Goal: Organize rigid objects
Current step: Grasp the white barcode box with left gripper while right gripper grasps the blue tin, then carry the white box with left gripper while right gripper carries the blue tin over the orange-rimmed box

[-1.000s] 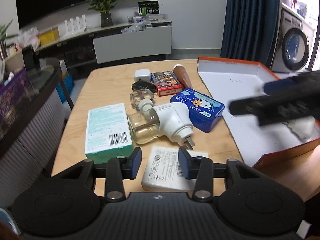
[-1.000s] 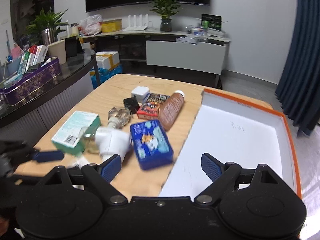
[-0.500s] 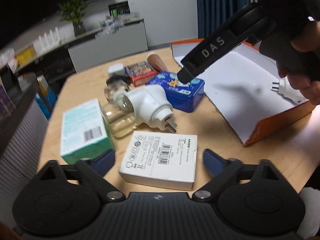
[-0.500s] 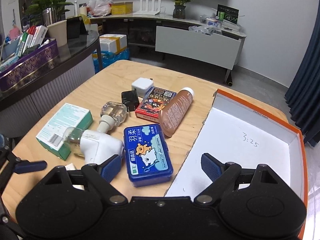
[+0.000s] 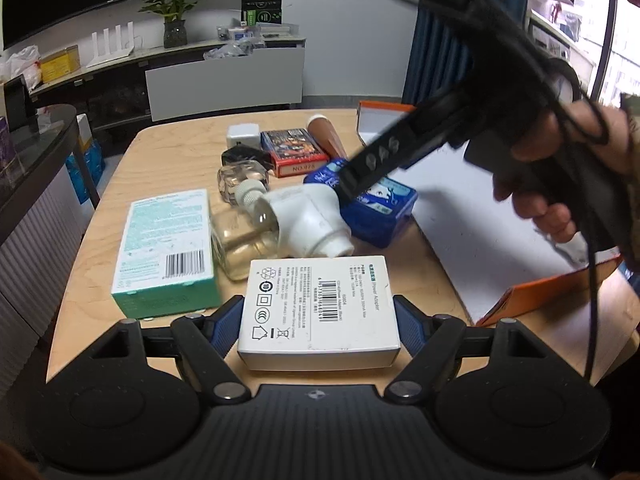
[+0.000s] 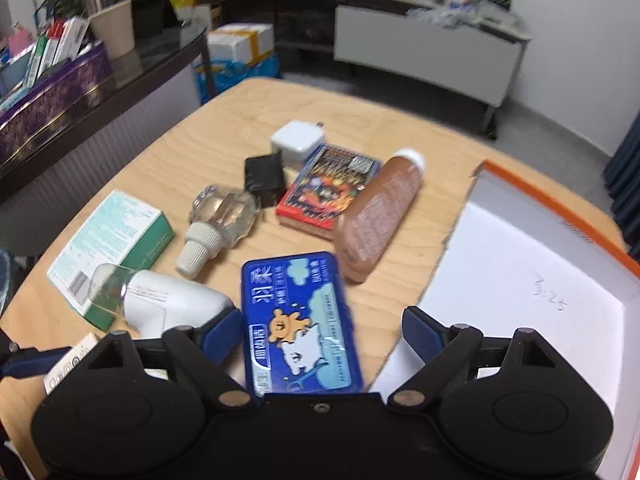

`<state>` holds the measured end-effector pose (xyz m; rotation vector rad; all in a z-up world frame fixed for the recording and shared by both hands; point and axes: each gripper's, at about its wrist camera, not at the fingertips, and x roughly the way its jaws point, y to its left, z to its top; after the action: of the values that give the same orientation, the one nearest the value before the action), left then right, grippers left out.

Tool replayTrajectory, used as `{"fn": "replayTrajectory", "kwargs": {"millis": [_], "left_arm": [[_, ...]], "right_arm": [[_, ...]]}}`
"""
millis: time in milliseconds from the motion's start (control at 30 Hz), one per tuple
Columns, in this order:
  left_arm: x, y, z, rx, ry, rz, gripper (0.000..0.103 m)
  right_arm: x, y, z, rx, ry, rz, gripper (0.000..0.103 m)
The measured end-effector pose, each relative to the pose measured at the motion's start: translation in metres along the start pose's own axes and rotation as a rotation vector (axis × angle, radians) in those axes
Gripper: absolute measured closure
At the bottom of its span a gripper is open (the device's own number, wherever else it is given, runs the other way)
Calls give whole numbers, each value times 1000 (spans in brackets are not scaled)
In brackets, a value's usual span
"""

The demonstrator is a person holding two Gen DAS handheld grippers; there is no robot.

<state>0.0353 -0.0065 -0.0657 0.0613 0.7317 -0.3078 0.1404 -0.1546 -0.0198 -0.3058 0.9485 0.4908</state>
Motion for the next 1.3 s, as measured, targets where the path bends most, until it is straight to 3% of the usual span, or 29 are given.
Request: {"fn": "replayTrajectory", "kwargs": {"millis": [133, 167, 200, 233, 433, 667, 867, 1000, 1300], "left_arm": [[-2, 1, 2, -15, -22, 7, 24], [-3, 1, 2, -22, -25, 13, 24], [-3, 1, 3, -30, -27, 21, 24], [-4, 1, 4, -38, -33, 26, 24], [-16, -1, 15, -79, -83, 81, 24], [-14, -12, 46, -94, -115, 73, 24], [-6, -37, 82, -18, -122, 32, 24], [4, -56, 101, -16, -159, 2, 24], [23, -90, 114, -23, -174, -43, 24]], "right_arm": [[13, 11, -8, -66, 33, -38, 7], [15, 11, -10, -55, 29, -27, 11], [13, 9, -11, -26, 15, -8, 28], [11, 6, -13, 12, 9, 21, 29], [-32, -4, -29, 168, -127, -30, 29], [-109, -21, -57, 284, -273, -137, 29], [-159, -51, -87, 426, -297, -204, 29], [-180, -64, -99, 430, -340, -273, 29], [-180, -98, -115, 475, -372, -263, 29]]}}
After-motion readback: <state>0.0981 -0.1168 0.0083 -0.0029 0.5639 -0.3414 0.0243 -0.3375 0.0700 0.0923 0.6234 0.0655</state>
